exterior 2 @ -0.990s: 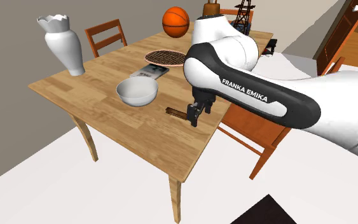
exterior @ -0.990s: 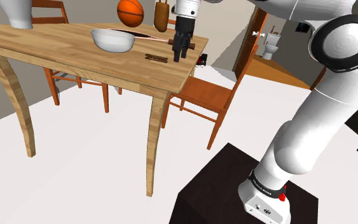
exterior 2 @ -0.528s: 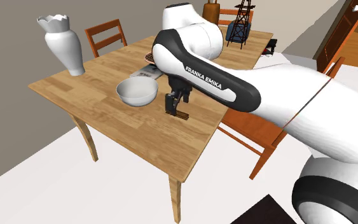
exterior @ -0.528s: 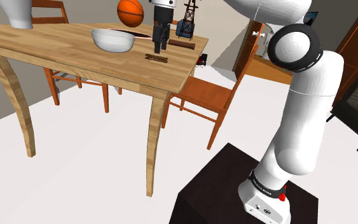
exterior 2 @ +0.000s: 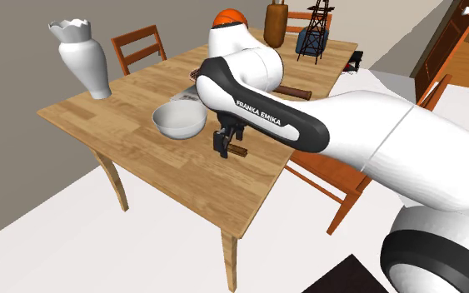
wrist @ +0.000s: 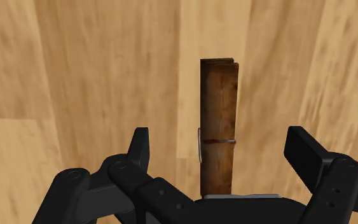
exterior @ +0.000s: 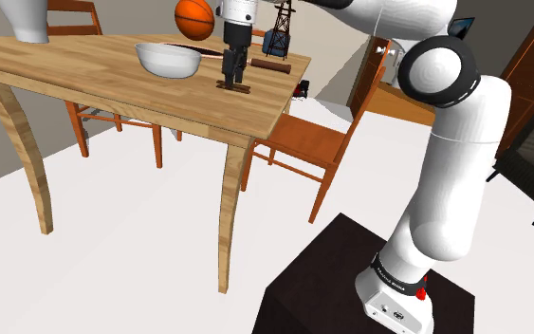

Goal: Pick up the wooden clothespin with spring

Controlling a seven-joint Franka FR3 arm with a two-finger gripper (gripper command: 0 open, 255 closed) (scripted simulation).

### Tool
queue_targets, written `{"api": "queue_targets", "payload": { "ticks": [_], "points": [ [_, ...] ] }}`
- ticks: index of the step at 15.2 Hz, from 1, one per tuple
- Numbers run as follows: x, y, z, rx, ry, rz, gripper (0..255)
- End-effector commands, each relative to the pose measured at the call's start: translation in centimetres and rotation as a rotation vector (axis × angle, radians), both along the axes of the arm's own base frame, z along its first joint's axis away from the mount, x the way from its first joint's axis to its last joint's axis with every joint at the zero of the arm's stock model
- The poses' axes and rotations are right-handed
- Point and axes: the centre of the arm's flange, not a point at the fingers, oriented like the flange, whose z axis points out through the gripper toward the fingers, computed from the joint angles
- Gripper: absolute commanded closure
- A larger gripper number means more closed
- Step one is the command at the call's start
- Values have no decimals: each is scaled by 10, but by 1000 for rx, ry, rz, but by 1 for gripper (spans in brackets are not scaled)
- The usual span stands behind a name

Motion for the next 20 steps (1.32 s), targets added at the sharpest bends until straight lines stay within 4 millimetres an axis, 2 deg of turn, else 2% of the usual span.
{"api": "queue_targets", "payload": {
  "ticks": [1, 2, 3, 11, 12, 20],
  "points": [
    [1, 0, -6, 0, -1, 0, 0],
    [1, 0, -6, 0, -1, 0, 0],
    [1, 0, -7, 0, -1, 0, 255],
    [4, -4, -4, 1, 0, 0, 255],
    [1, 0, -6, 0, -1, 0, 255],
    [1, 0, 36, 0, -1, 0, 255]
  ]
}}
